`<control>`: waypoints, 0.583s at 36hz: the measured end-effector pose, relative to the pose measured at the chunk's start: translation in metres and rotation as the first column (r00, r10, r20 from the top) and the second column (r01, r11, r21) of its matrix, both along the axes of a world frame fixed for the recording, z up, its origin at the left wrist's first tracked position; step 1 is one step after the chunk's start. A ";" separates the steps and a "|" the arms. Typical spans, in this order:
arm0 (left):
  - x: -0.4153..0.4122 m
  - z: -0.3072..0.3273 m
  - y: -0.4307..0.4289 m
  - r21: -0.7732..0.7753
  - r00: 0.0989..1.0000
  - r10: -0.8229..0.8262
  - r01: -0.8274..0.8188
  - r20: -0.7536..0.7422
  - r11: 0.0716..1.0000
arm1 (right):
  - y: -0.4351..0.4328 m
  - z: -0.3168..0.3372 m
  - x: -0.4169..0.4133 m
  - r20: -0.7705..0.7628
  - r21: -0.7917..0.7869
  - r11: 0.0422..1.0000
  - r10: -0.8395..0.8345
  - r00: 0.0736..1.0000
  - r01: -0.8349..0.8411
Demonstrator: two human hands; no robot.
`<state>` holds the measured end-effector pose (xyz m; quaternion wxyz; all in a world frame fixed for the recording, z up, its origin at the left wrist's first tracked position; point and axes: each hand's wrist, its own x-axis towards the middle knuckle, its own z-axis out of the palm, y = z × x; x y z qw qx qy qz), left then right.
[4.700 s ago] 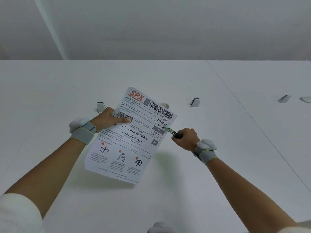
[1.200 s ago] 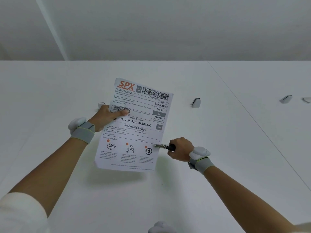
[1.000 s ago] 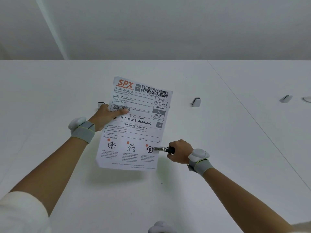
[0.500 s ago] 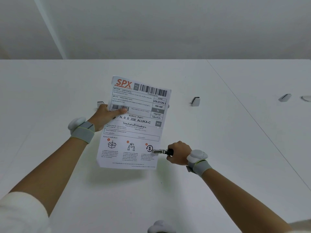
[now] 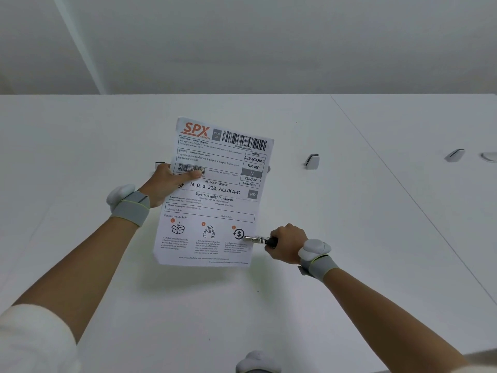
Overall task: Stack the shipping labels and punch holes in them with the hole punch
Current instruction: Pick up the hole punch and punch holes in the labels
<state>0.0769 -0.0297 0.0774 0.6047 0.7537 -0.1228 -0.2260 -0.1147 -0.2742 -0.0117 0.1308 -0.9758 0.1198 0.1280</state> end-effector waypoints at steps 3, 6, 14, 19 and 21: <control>-0.001 -0.001 -0.001 0.005 1.000 -0.009 0.009 -0.005 1.000 | -0.002 0.000 0.000 0.001 -0.017 1.000 0.019 1.000 -0.019; 0.000 -0.003 -0.001 0.013 1.000 -0.011 0.011 0.000 1.000 | -0.005 -0.001 0.000 0.012 -0.027 0.998 0.064 0.998 -0.064; 0.000 -0.001 0.003 0.019 1.000 -0.004 0.004 -0.006 1.000 | -0.015 -0.009 -0.003 0.027 -0.009 0.992 0.124 0.992 -0.123; 0.000 -0.003 0.011 0.013 1.000 0.005 -0.005 -0.003 1.000 | -0.032 -0.021 -0.014 0.038 0.007 1.000 -0.005 0.999 0.004; -0.001 -0.005 0.014 0.017 1.000 0.007 -0.007 0.001 1.000 | -0.040 -0.028 -0.019 0.043 0.010 0.995 -0.103 0.994 0.102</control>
